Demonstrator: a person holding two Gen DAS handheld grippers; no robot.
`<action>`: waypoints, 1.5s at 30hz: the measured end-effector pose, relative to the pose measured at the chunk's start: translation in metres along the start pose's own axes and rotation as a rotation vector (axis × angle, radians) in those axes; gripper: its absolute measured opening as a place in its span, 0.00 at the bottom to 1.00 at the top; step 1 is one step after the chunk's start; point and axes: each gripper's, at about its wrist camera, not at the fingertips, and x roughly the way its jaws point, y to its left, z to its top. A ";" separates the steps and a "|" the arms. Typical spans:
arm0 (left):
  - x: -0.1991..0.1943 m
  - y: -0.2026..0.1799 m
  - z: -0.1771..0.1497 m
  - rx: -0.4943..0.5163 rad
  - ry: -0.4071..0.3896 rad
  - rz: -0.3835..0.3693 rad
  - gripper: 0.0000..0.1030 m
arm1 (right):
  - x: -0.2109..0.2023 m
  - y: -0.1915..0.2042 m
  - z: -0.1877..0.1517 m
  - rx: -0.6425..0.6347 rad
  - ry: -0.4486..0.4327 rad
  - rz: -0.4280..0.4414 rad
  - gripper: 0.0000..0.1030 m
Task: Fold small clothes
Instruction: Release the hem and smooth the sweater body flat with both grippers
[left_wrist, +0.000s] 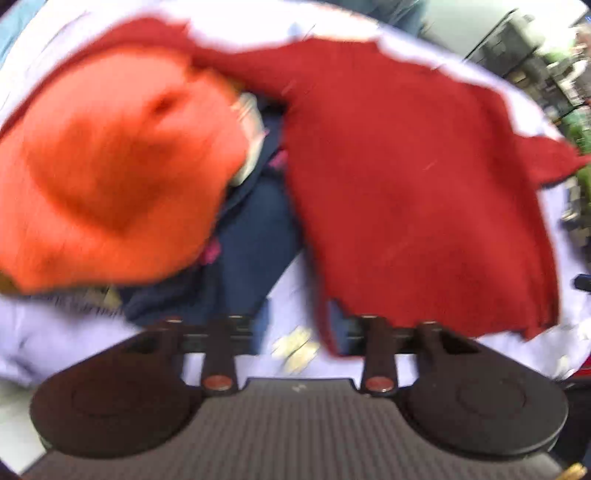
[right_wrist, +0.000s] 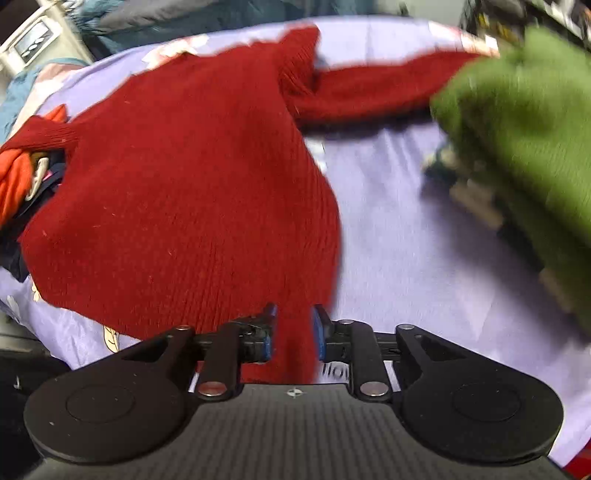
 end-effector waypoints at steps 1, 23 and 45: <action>-0.003 -0.011 0.004 0.026 -0.038 -0.018 0.50 | 0.000 0.000 0.002 0.003 -0.018 -0.007 0.73; 0.121 -0.106 -0.019 0.350 -0.006 0.160 0.55 | 0.073 0.016 -0.008 -0.013 0.019 -0.050 0.56; 0.074 -0.119 0.012 0.153 -0.083 0.042 0.78 | -0.029 -0.181 0.233 0.471 -0.370 -0.109 0.91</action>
